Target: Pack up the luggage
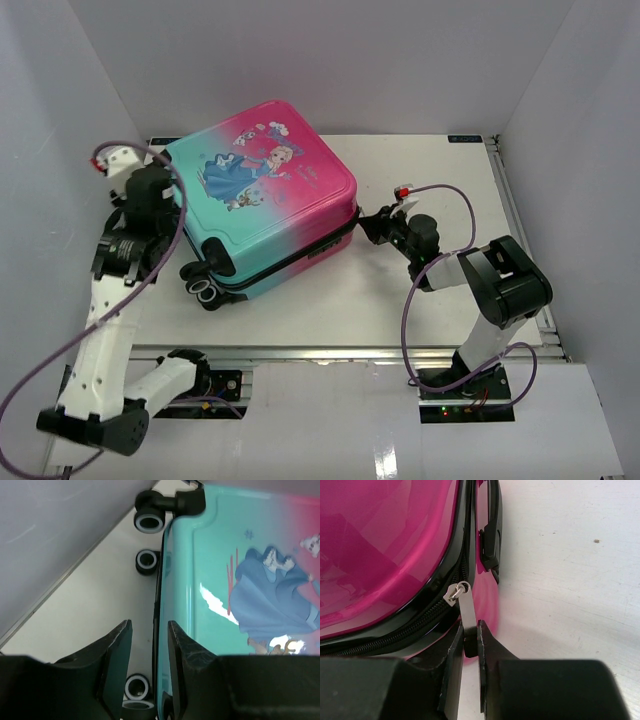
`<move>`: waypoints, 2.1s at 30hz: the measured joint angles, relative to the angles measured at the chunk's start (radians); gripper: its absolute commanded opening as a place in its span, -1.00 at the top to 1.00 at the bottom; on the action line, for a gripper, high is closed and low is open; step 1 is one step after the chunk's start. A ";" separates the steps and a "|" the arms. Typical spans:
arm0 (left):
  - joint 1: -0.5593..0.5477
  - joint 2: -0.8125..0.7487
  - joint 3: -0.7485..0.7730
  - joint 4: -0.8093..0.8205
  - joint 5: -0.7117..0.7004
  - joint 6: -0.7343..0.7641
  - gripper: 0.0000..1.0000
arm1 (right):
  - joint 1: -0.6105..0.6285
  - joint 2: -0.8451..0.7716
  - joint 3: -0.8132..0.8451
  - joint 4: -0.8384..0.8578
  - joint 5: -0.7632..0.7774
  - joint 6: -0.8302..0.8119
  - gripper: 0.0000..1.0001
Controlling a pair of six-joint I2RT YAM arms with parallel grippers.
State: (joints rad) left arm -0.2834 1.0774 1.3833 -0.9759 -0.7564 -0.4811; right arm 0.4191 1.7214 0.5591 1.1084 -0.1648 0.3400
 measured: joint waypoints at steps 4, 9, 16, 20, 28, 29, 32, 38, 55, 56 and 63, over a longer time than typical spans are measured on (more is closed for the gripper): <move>0.257 -0.073 -0.028 0.156 0.172 0.006 0.35 | -0.001 0.000 0.000 0.000 -0.004 0.013 0.85; 0.579 0.139 -0.092 0.349 0.481 -0.053 0.43 | -0.005 -0.003 -0.010 0.007 -0.012 0.019 0.85; 0.622 0.373 -0.178 0.544 0.723 -0.153 0.54 | -0.006 -0.044 -0.054 0.021 -0.019 0.019 0.85; 0.618 0.498 -0.141 0.685 0.812 -0.174 0.54 | -0.006 -0.063 -0.088 0.038 -0.019 0.016 0.85; 0.605 0.843 0.106 0.848 0.913 -0.154 0.36 | 0.047 -0.106 -0.230 0.159 0.030 -0.005 0.85; 0.601 0.901 0.177 0.854 0.924 -0.140 0.33 | 0.060 -0.113 -0.251 0.178 0.043 -0.009 0.85; 0.584 1.076 0.425 0.845 0.980 -0.093 0.22 | 0.098 -0.124 -0.294 0.220 0.078 -0.012 0.85; 0.546 1.121 0.439 0.857 1.022 -0.072 0.02 | 0.124 -0.108 -0.287 0.225 0.098 -0.015 0.85; 0.533 0.065 0.116 0.378 0.471 -0.196 -0.42 | 0.127 -0.059 -0.189 0.142 0.093 -0.009 0.85; 0.533 0.006 0.067 0.386 0.477 -0.201 -0.38 | 0.126 -0.056 -0.185 0.141 0.091 -0.009 0.85; 0.531 0.036 0.154 -0.019 0.429 -0.441 -0.72 | 0.124 -0.029 -0.144 0.121 0.086 -0.009 0.85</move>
State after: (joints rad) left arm 0.2479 1.1138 1.5377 -0.9946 -0.3276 -0.9218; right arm 0.5434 1.6919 0.4149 1.2295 -0.0790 0.3315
